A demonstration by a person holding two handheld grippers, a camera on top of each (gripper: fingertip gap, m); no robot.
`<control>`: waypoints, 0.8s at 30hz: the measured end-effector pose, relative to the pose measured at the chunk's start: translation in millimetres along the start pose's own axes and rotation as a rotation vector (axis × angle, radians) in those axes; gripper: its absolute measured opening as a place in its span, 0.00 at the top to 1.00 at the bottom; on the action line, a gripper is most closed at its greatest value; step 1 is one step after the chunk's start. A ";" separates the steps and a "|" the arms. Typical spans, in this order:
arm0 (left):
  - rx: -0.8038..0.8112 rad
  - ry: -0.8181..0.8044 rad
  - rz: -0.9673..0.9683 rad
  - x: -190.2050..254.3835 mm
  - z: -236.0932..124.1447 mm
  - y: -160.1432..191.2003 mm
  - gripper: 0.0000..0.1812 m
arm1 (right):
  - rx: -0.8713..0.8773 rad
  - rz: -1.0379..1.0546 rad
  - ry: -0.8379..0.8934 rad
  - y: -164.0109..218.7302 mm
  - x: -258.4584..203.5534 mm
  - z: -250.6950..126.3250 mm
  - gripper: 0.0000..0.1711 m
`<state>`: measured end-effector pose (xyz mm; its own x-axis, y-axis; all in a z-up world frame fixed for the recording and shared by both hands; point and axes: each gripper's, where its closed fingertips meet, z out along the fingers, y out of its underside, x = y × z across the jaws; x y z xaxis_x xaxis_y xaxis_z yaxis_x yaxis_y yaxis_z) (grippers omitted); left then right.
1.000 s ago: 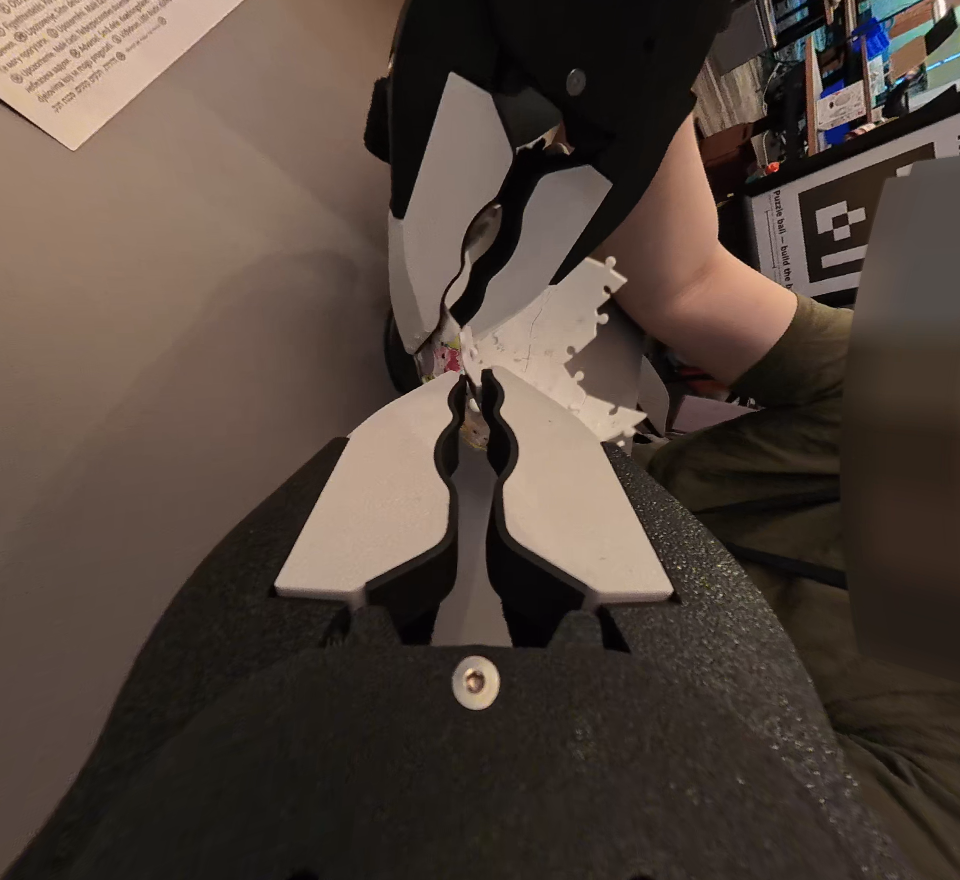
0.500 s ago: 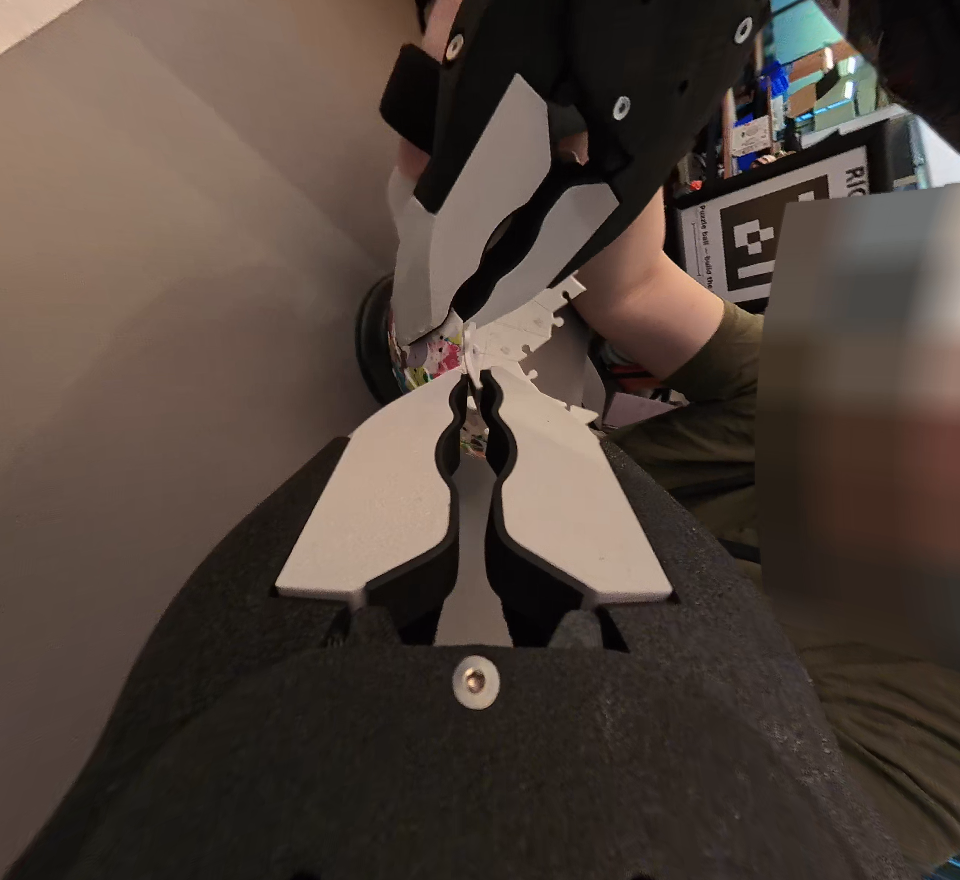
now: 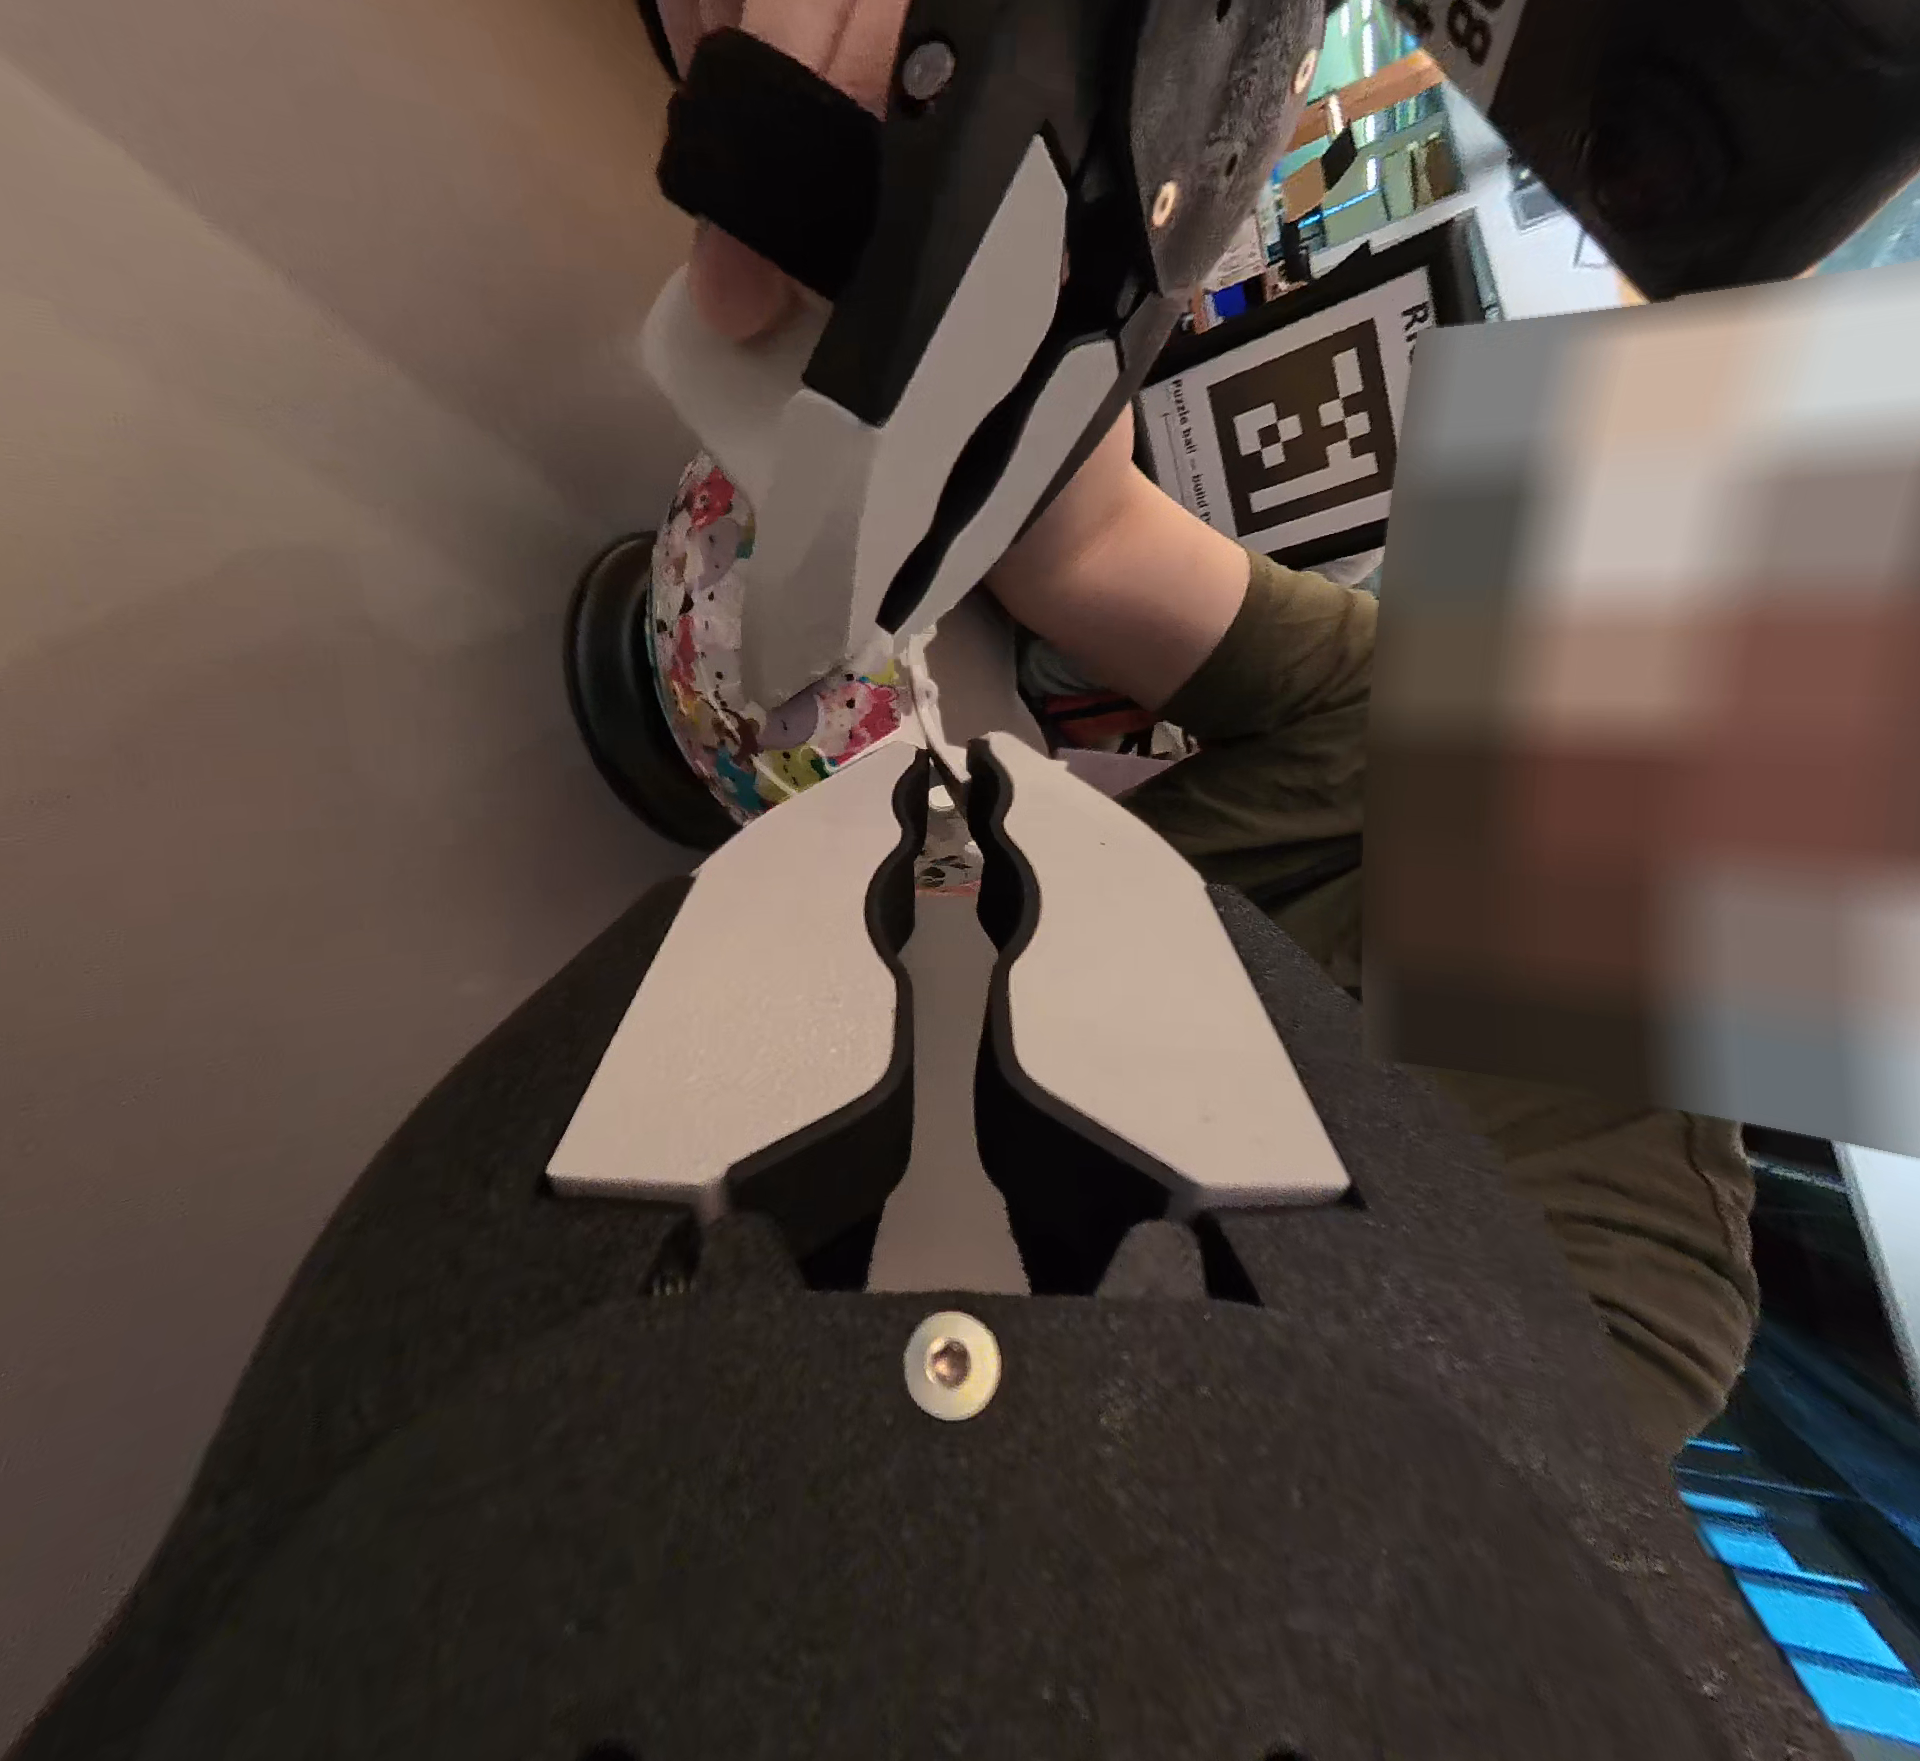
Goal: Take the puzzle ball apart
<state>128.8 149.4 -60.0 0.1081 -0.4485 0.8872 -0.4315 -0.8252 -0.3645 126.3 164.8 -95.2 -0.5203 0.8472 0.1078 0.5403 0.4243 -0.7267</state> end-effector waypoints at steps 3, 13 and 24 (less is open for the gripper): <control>-0.005 0.006 -0.011 -1.1 0.1 1.2 0.96 | -0.020 0.008 -0.004 1.2 -0.5 1.1 0.97; -0.003 -0.074 0.002 -6.7 -1.3 0.1 0.96 | -0.017 0.049 -0.014 4.1 1.7 3.5 0.96; 0.036 -0.080 -0.048 -7.9 -5.1 -6.2 0.91 | 0.003 0.050 -0.003 0.4 1.8 1.3 0.96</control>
<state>126.1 159.9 -63.3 0.1998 -0.4333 0.8788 -0.3918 -0.8574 -0.3337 124.7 166.1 -96.2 -0.4943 0.8665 0.0695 0.5636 0.3803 -0.7333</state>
